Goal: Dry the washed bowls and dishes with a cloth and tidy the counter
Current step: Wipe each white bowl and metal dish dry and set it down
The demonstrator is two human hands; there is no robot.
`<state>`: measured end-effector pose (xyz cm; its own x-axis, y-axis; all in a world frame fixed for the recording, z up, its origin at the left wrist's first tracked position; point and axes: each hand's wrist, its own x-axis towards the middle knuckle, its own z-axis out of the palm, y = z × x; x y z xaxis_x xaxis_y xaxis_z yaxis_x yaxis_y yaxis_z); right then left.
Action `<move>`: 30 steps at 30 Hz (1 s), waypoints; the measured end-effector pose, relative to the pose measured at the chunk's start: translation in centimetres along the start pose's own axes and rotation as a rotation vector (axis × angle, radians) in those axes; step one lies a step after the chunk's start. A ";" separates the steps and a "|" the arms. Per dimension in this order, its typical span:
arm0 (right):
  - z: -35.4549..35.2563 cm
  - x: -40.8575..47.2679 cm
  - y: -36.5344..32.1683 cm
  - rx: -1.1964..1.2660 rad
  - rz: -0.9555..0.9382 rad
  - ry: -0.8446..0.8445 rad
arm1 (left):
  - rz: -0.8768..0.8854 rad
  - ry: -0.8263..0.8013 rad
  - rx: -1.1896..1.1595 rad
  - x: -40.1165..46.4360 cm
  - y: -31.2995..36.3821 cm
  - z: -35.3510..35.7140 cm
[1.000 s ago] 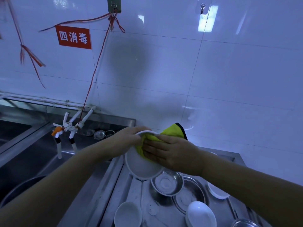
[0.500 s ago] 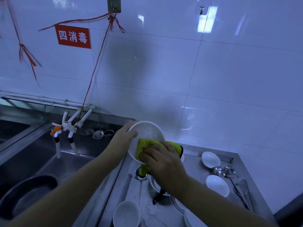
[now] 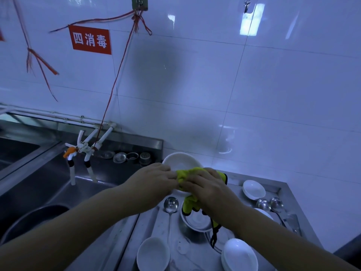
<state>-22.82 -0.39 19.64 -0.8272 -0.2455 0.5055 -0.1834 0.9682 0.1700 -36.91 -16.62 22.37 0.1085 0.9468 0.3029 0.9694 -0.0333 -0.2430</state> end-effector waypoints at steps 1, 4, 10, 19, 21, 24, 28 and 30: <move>-0.2 -0.1 0.3 0.022 0.010 0.058 | -0.056 0.011 -0.105 -0.1 -0.2 0.0; -0.9 -0.3 1.1 0.172 0.141 0.339 | -0.406 -0.017 -0.700 -0.9 -0.6 0.2; -1.0 1.0 0.4 0.489 0.404 0.451 | -0.693 0.270 -1.823 -0.2 1.6 1.3; 0.8 1.4 -1.8 0.267 0.177 0.566 | -0.658 0.500 -2.137 2.8 2.8 1.3; 0.2 2.0 -1.1 0.272 0.201 0.581 | -0.613 0.480 -2.074 2.8 3.0 1.0; -0.8 3.7 0.0 0.418 0.408 0.577 | -0.585 0.468 -1.979 2.9 3.1 0.7; -1.8 5.0 1.2 0.858 0.702 0.531 | -0.650 0.508 -1.950 2.9 2.5 0.8; -1.8 4.9 1.5 1.142 0.832 0.537 | -0.656 0.520 -1.957 2.7 2.3 0.8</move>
<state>-26.14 -0.22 23.90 -0.6595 0.6321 0.4067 -0.2857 0.2897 -0.9135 -34.62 -13.84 21.88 -0.5532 0.8156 0.1698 -0.2368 -0.3494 0.9066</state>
